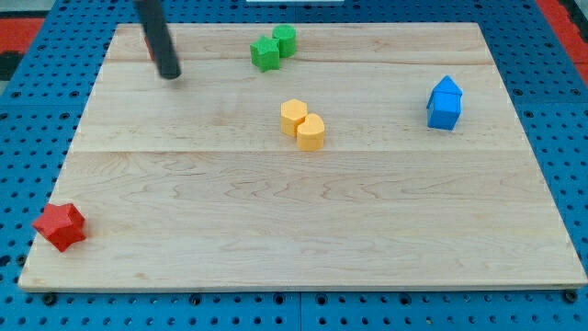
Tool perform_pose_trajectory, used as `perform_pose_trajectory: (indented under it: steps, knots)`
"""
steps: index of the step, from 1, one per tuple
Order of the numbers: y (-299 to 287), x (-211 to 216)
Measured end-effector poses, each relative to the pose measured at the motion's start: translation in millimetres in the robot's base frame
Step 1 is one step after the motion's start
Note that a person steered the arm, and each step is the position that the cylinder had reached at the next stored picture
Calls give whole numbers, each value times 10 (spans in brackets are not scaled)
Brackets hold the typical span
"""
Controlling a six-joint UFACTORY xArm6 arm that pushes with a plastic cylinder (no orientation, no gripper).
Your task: Move your arm to the top right side of the red circle
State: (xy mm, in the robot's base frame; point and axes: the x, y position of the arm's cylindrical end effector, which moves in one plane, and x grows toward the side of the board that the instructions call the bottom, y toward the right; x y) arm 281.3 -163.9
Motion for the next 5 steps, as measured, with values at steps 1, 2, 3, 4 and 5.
perform_pose_trajectory:
  steps: [1, 2, 3, 4, 5]
  knots:
    - [92, -459]
    - [102, -535]
    - [92, -567]
    - [281, -901]
    - [703, -888]
